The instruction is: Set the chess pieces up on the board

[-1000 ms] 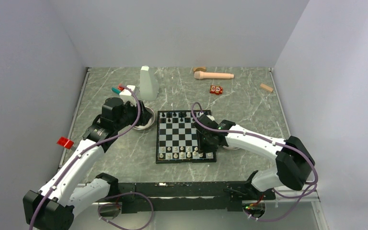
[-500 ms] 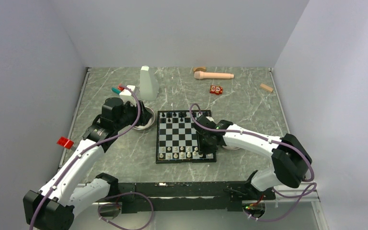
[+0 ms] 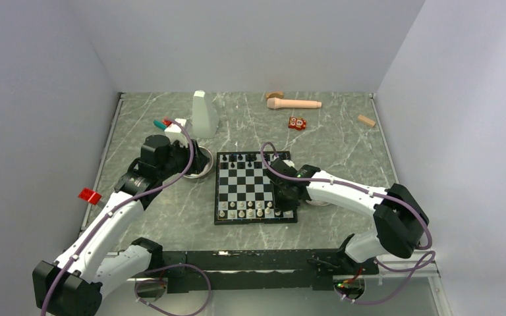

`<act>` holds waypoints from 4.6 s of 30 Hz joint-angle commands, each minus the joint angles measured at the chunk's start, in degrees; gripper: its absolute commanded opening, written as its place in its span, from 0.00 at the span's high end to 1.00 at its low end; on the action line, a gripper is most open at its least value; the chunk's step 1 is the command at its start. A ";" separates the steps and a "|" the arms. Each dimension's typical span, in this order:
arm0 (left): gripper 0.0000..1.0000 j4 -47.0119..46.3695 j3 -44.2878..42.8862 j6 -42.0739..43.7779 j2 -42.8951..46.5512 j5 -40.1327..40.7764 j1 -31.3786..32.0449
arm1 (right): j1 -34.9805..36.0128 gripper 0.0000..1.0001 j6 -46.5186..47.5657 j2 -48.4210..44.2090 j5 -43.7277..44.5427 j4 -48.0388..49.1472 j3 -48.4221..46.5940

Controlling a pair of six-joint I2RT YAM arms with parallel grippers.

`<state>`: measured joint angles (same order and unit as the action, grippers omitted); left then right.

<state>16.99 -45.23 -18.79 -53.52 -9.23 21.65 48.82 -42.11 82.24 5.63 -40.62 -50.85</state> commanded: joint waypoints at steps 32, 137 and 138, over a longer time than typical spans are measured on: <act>0.48 -2.38 -0.60 -0.63 -0.15 -1.72 -0.47 | 1.67 0.64 0.90 1.06 -2.32 1.87 -6.76; 0.48 -3.04 -0.73 -0.91 -1.48 -3.73 -0.91 | 3.05 0.79 1.38 2.76 -3.41 -1.11 -6.08; 0.48 -2.93 -0.69 -0.85 -1.27 -3.59 -0.92 | 3.05 0.77 1.33 2.43 -3.45 -0.88 -6.17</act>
<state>16.53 -45.23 -19.25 -55.35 -12.16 21.06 51.48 -40.51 87.66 1.91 -41.10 -56.49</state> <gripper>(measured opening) 0.523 0.207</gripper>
